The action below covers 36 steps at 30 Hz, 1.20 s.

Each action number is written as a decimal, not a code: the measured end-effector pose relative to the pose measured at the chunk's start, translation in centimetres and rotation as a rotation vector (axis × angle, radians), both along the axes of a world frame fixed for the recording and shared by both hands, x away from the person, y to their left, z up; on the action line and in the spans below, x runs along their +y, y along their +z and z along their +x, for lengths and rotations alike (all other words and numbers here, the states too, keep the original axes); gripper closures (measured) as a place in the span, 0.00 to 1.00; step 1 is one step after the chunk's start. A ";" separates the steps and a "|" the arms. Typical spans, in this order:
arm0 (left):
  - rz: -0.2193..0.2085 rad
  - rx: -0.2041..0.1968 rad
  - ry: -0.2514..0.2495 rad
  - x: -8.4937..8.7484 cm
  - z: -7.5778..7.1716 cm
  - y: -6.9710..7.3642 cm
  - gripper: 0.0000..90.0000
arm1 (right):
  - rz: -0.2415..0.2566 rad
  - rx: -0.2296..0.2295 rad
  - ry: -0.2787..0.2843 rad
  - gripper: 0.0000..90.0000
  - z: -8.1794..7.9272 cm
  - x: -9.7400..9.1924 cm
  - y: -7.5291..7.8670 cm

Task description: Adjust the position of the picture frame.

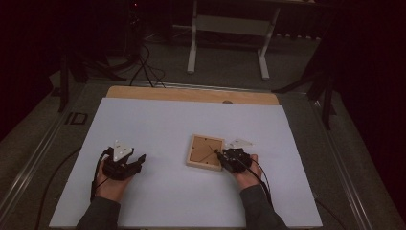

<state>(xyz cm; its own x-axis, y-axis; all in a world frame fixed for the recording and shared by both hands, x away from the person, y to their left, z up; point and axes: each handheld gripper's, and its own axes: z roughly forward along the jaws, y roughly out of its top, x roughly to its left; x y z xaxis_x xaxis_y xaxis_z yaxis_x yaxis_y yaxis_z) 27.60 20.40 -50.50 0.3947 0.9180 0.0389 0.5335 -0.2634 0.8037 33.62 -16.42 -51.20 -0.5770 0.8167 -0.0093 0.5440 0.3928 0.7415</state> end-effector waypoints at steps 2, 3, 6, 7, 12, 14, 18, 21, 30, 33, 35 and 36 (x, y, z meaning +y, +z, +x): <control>0.002 0.001 -0.005 -0.1 0.0 0.0 0.54 | 0.000 0.002 0.004 0.78 0.0 0.3 0.0; 0.002 0.002 -0.006 -0.1 0.0 0.0 0.54 | 0.001 0.002 0.004 0.78 0.0 0.5 0.0; 0.003 0.002 -0.015 -0.3 0.0 -0.1 0.54 | 0.002 0.002 0.007 0.78 0.1 0.9 0.0; 0.003 0.003 -0.017 -0.4 0.0 -0.1 0.54 | 0.000 0.003 0.009 0.78 0.1 1.1 0.0; 0.009 0.003 -0.028 -0.6 -0.1 -0.1 0.54 | 0.003 0.005 0.020 0.78 0.2 1.8 0.0; 0.010 0.003 -0.029 -0.6 -0.1 -0.1 0.54 | 0.004 0.006 0.023 0.78 0.3 2.1 0.0; 0.012 0.004 -0.032 -0.8 -0.1 -0.1 0.54 | 0.004 0.007 0.030 0.78 0.5 2.8 0.0; 0.014 0.004 -0.037 -0.9 -0.1 -0.2 0.54 | 0.005 0.007 0.034 0.78 0.6 3.2 0.0; 0.028 0.006 -0.078 -1.9 -0.2 -0.3 0.55 | -0.006 0.003 0.063 0.78 1.3 4.7 0.0; 0.028 0.006 -0.078 -1.8 -0.1 -0.3 0.55 | -0.001 0.006 0.069 0.78 1.5 4.9 0.0; 0.022 0.005 -0.075 -1.8 -0.1 -0.3 0.55 | -0.004 0.005 0.075 0.78 1.7 5.0 0.0; 0.021 0.007 -0.073 -1.7 -0.1 -0.3 0.55 | -0.005 0.007 0.073 0.79 1.8 5.0 0.0</control>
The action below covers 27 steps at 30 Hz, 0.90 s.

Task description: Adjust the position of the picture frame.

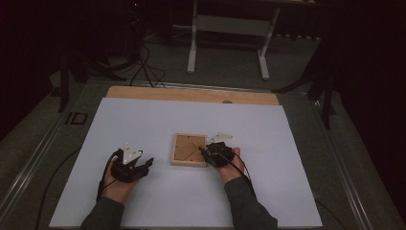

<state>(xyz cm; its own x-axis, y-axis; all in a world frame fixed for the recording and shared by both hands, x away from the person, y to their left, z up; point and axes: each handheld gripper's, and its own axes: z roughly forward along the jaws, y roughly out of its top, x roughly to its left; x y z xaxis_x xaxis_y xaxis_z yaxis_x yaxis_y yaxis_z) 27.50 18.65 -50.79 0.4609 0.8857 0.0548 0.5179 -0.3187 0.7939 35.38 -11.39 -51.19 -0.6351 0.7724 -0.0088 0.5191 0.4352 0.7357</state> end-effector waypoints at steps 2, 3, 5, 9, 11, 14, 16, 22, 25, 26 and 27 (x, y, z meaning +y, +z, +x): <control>0.000 0.000 0.000 0.0 0.0 0.0 0.55 | -0.007 -0.001 0.000 0.81 0.2 0.1 0.0; 0.002 0.000 0.000 0.0 0.0 0.0 0.55 | -0.013 -0.003 -0.003 0.81 0.2 0.2 0.1; 0.004 0.001 0.000 0.0 0.0 0.0 0.55 | -0.016 -0.003 -0.005 0.82 0.4 0.3 0.1; 0.003 0.000 -0.001 0.0 0.1 -0.1 0.55 | -0.017 -0.004 -0.008 0.82 0.5 0.4 0.1; 0.004 0.001 -0.001 0.0 0.1 -0.1 0.55 | -0.015 -0.004 -0.008 0.83 0.6 0.5 0.1; 0.004 0.001 -0.001 0.0 0.1 -0.1 0.55 | -0.015 -0.002 -0.012 0.83 0.7 0.5 0.1; 0.006 0.002 -0.001 -0.1 0.1 -0.1 0.55 | -0.016 -0.002 -0.020 0.83 0.6 0.6 0.1; 0.005 0.004 0.000 -0.1 0.1 -0.1 0.55 | -0.011 0.004 -0.018 0.83 0.3 0.9 0.1; 0.004 0.004 0.000 0.0 0.1 -0.1 0.55 | -0.011 0.004 -0.021 0.83 0.2 1.1 0.1; 0.005 0.003 0.001 0.0 0.1 -0.1 0.55 | -0.010 0.006 -0.024 0.83 0.2 1.1 0.1; 0.004 0.003 0.001 0.0 0.1 -0.1 0.55 | -0.010 0.006 -0.026 0.83 0.2 1.1 0.1</control>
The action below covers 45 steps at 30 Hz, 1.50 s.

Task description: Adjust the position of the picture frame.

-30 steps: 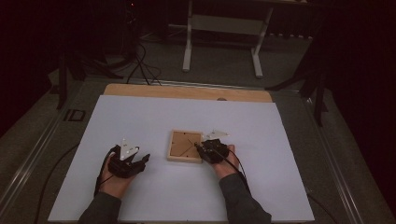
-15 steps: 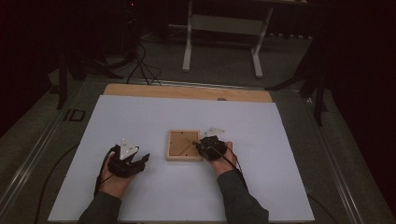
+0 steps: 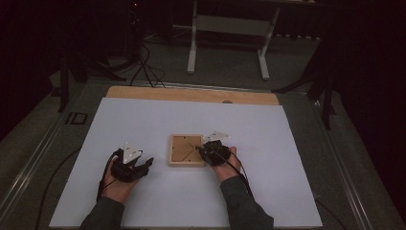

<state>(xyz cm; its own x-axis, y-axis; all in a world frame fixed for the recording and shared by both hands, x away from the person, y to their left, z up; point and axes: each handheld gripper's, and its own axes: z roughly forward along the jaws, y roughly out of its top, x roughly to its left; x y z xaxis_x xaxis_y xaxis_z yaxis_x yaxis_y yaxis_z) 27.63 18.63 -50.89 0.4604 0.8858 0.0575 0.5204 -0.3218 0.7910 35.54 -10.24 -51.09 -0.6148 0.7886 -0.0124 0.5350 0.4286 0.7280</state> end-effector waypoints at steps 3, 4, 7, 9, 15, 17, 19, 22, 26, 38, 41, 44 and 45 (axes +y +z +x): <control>0.000 -0.001 0.001 0.0 0.0 0.0 0.55 | 0.002 -0.002 -0.007 0.84 -0.1 0.0 0.0; 0.001 0.000 0.001 0.0 0.0 0.0 0.55 | 0.005 -0.004 -0.011 0.84 -0.1 0.0 -0.1; 0.001 -0.001 -0.002 0.0 0.0 0.0 0.55 | 0.004 -0.008 -0.022 0.84 -0.2 0.1 -0.1; 0.006 0.001 -0.006 -0.1 0.0 0.0 0.55 | 0.005 -0.010 -0.033 0.84 -0.4 0.2 -0.1; 0.004 0.003 -0.010 -0.1 0.0 0.0 0.56 | 0.009 -0.008 -0.056 0.85 -0.5 0.2 -0.1; 0.003 0.003 -0.010 -0.1 0.0 0.0 0.56 | 0.005 -0.010 -0.066 0.85 -0.6 0.3 -0.1; 0.004 0.002 -0.010 -0.1 -0.1 0.0 0.56 | 0.004 -0.011 -0.075 0.86 -0.7 0.3 -0.1; 0.004 0.002 -0.011 -0.1 -0.1 0.0 0.56 | 0.002 -0.011 -0.089 0.86 -0.8 0.3 -0.1; -0.001 0.002 -0.020 -0.3 -0.1 0.0 0.57 | 0.012 -0.001 -0.079 0.84 -0.7 0.1 -0.1; -0.051 0.014 -0.139 -2.1 -0.3 0.1 0.84 | 0.101 -0.034 -0.023 0.58 -1.2 -1.9 1.4; -0.039 0.027 -0.193 -3.1 -0.3 -0.2 0.91 | 0.108 -0.041 -0.027 0.56 -1.3 -2.3 1.6; -0.013 0.037 -0.237 -4.1 -0.4 -0.6 0.98 | 0.116 -0.040 -0.034 0.55 -1.4 -2.9 1.6; 0.000 0.041 -0.251 -4.4 -0.4 -0.7 0.99 | 0.123 -0.038 -0.036 0.54 -1.4 -3.0 1.6</control>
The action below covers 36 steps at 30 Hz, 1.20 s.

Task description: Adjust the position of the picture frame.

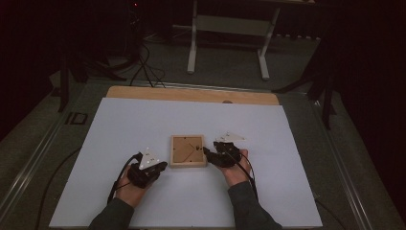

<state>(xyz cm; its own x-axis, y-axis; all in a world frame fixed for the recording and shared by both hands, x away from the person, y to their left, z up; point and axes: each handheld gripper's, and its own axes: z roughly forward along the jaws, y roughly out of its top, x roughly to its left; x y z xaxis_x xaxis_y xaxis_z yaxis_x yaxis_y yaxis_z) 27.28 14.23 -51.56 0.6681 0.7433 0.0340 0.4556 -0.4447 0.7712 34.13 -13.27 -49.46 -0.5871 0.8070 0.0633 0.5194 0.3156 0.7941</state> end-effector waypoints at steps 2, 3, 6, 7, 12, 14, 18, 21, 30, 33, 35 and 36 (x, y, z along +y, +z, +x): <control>0.020 0.003 -0.021 -0.5 0.0 -0.2 0.99 | 0.010 0.001 -0.004 0.54 -0.1 -0.3 0.0; 0.029 0.006 -0.028 -0.7 0.0 -0.3 0.99 | 0.008 -0.002 -0.003 0.54 -0.1 -0.5 0.0; 0.032 0.013 -0.037 -1.2 0.2 -0.6 0.99 | 0.006 -0.008 -0.004 0.54 -0.3 -1.0 0.2; 0.040 0.017 -0.043 -1.4 0.2 -0.8 0.99 | 0.006 -0.009 -0.005 0.54 -0.3 -1.0 0.2; 0.094 0.028 -0.036 -2.3 0.7 -1.4 0.99 | 0.002 -0.015 -0.005 0.53 -0.4 -1.5 0.4; 0.099 0.033 -0.039 -2.5 0.8 -1.6 0.99 | 0.002 -0.016 -0.006 0.53 -0.5 -1.6 0.5; 0.125 0.033 -0.032 -3.0 0.8 -1.7 0.99 | 0.005 -0.015 -0.003 0.53 -0.6 -1.6 0.3; 0.129 0.032 -0.029 -3.0 0.9 -1.8 0.99 | 0.002 -0.018 0.001 0.53 -0.7 -1.6 0.3; 0.120 0.043 -0.004 -2.7 1.3 -1.9 0.99 | -0.005 -0.022 0.019 0.53 -1.5 -2.1 0.0; 0.121 0.041 -0.002 -2.7 1.3 -1.9 0.99 | -0.003 -0.024 0.022 0.52 -1.7 -2.4 -0.2; 0.119 0.039 -0.001 -2.7 1.3 -1.9 0.98 | 0.004 -0.023 0.018 0.52 -1.8 -2.6 -0.3; 0.110 0.042 -0.014 -2.7 1.2 -1.8 0.97 | -0.005 -0.021 0.021 0.52 -1.8 -2.6 -0.5</control>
<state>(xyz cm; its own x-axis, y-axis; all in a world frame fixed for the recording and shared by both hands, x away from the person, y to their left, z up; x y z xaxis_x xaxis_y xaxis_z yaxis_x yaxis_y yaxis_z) 28.44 11.56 -53.37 0.6807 0.7275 0.0867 0.4800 -0.5322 0.6974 32.33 -15.86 -49.95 -0.6054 0.7946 0.0470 0.4960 0.3304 0.8030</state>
